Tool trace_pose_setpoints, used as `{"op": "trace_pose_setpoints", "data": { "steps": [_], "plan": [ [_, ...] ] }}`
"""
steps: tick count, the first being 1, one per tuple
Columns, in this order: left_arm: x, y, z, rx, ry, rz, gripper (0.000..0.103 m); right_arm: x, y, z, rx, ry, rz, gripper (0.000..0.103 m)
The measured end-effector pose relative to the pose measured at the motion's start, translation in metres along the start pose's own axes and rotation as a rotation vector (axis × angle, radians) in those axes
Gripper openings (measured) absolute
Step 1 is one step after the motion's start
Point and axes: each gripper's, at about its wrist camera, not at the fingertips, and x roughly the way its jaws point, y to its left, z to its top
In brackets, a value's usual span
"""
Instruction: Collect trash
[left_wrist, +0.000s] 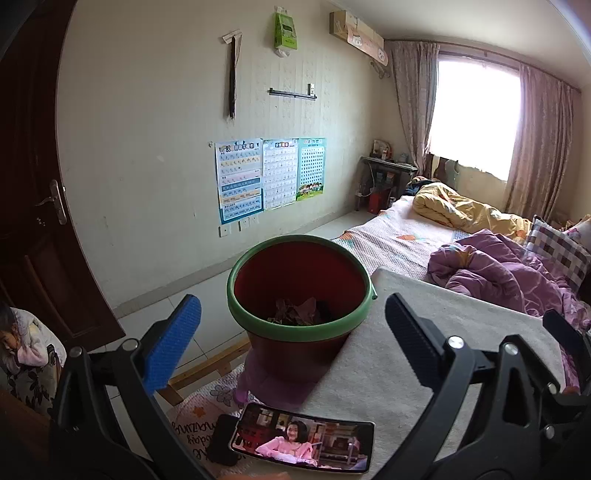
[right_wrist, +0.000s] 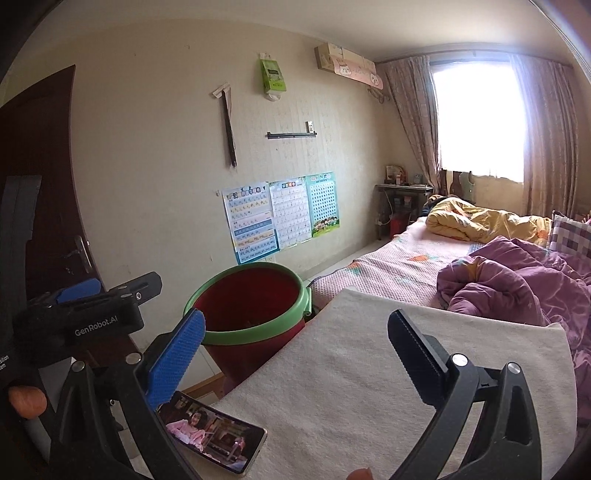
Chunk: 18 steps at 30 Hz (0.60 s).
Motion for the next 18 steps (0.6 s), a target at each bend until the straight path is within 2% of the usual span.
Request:
{"op": "trace_pose_setpoints", "data": {
  "steps": [18],
  "plan": [
    [-0.005,-0.018,-0.003,0.012,0.015,-0.024,0.098,-0.008,-0.011,-0.004,0.017,0.009,-0.001,0.096]
  ]
}}
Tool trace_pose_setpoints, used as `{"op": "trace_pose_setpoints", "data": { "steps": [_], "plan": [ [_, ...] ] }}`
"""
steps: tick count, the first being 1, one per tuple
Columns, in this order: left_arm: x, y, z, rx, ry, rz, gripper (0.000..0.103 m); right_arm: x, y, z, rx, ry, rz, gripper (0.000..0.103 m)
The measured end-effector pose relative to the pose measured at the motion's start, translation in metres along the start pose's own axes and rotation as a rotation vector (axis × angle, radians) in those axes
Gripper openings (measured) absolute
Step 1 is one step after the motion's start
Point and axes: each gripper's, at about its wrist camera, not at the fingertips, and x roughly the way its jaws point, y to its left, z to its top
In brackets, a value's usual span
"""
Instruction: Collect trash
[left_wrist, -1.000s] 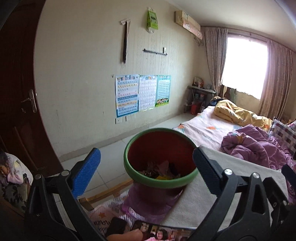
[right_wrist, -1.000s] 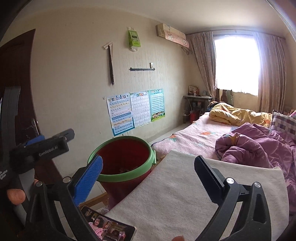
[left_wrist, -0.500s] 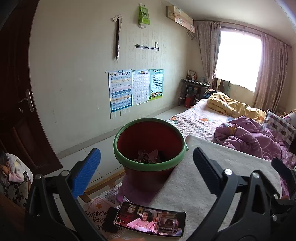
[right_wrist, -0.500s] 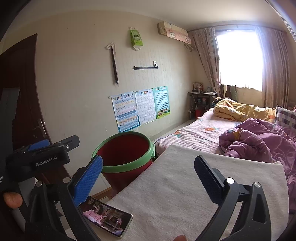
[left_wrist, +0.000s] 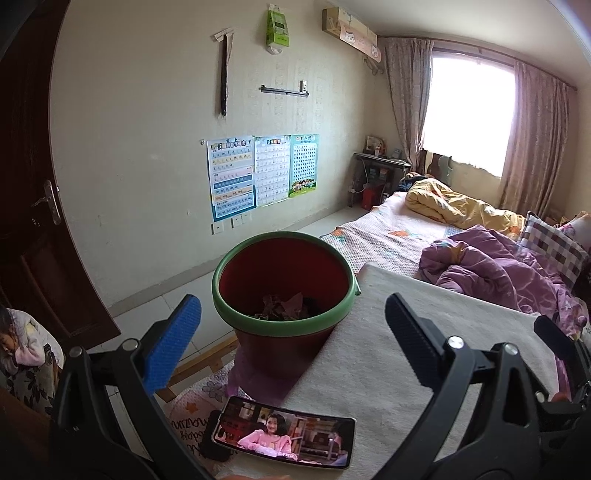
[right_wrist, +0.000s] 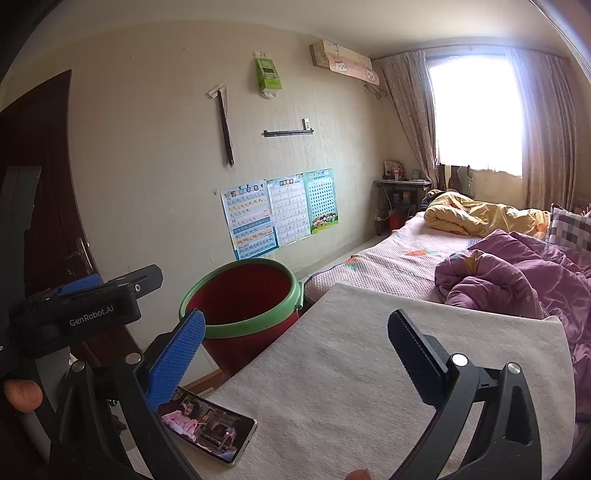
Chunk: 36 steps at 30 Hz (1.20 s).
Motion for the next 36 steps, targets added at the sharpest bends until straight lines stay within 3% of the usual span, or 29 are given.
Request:
{"op": "trace_pose_setpoints", "data": {
  "steps": [36],
  "plan": [
    [0.015,-0.011,0.002,0.01,0.061,-0.047,0.098,0.006,-0.019,-0.018,0.037,0.051,-0.036,0.096]
  ]
}}
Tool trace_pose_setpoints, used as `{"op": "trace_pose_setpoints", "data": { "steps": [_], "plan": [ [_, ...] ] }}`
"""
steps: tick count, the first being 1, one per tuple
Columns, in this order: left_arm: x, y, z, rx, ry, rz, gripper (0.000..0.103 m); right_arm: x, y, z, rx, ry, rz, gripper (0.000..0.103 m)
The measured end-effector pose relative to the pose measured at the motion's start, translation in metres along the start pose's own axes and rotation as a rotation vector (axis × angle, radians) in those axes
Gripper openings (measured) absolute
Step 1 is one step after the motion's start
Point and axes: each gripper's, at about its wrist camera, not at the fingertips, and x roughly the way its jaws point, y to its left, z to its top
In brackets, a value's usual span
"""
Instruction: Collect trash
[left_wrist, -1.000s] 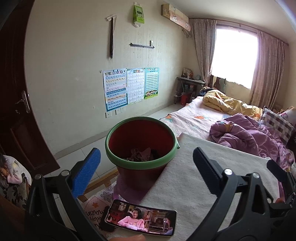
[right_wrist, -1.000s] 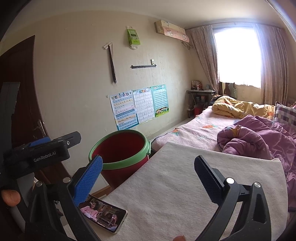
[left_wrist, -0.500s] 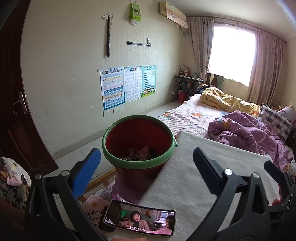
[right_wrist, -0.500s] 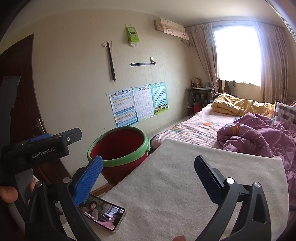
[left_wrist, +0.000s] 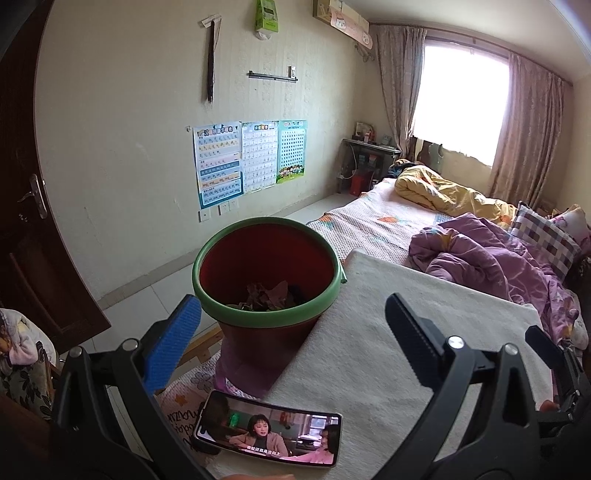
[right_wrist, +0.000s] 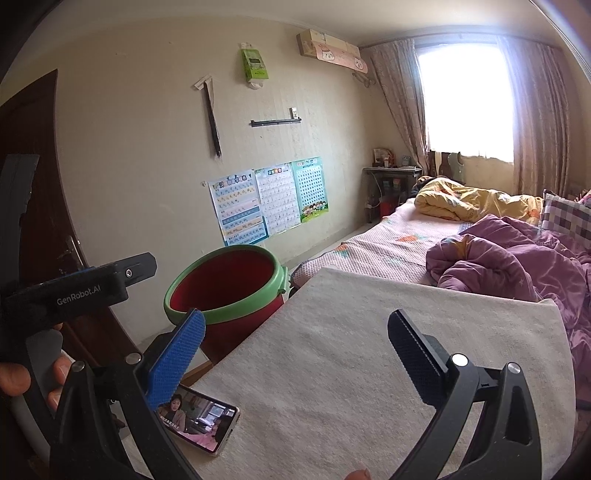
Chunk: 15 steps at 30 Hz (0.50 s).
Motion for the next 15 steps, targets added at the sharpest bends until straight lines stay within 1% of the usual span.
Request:
{"op": "trace_pose_setpoints", "data": {
  "steps": [8,11,13,15],
  "plan": [
    [0.002,-0.004,0.0,0.003,0.007,-0.012,0.098,-0.001,-0.009,-0.008,0.014,0.015,-0.024,0.096],
    [0.003,-0.003,-0.002,0.006,0.003,-0.011,0.098,0.002,-0.018,-0.015,0.029,0.041,-0.042,0.096],
    [0.005,-0.001,-0.003,0.01,0.007,0.0,0.098,0.006,-0.03,-0.024,0.059,0.077,-0.065,0.096],
    [0.008,0.005,-0.005,-0.001,0.018,0.006,0.098,0.01,-0.051,-0.036,0.086,0.114,-0.141,0.096]
  ]
}}
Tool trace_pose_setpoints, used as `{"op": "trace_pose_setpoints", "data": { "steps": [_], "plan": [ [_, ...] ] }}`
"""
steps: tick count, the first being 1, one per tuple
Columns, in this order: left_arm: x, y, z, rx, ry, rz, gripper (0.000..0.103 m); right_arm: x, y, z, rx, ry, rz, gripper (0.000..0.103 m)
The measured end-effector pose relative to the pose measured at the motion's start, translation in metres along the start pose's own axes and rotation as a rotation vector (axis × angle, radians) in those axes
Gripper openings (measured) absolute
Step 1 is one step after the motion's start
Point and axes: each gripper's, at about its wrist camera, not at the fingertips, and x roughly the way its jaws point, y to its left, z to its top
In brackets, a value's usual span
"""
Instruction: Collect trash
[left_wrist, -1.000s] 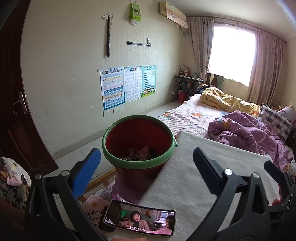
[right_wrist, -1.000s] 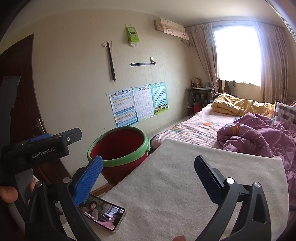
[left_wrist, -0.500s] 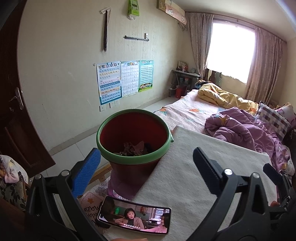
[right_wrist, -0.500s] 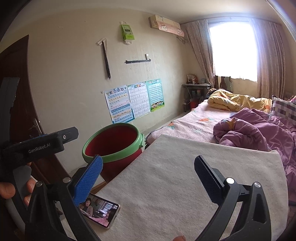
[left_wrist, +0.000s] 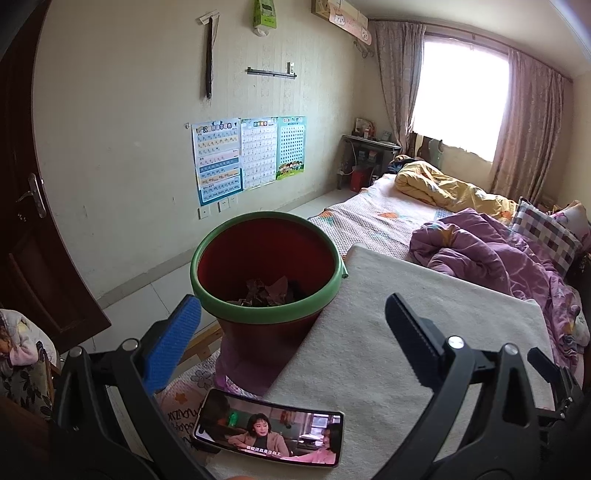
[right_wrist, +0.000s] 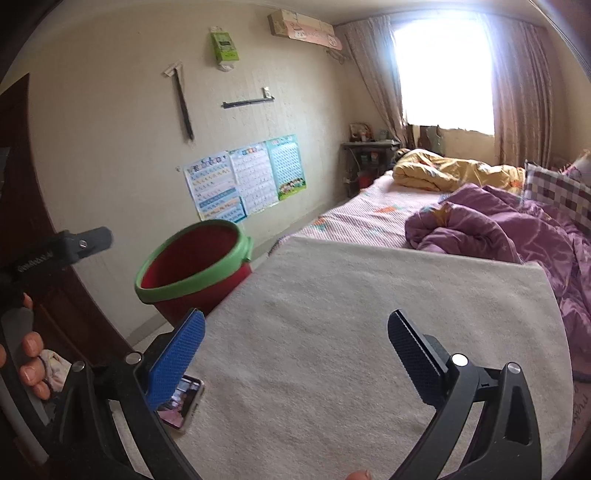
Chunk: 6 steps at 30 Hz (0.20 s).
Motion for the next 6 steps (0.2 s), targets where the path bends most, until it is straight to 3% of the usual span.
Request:
{"op": "trace_pose_setpoints", "data": {
  "steps": [6],
  "plan": [
    [0.011,0.031,-0.01,-0.047,0.039,0.049,0.098,0.015,-0.085,-0.034,0.075,0.121,-0.299,0.096]
  ]
}}
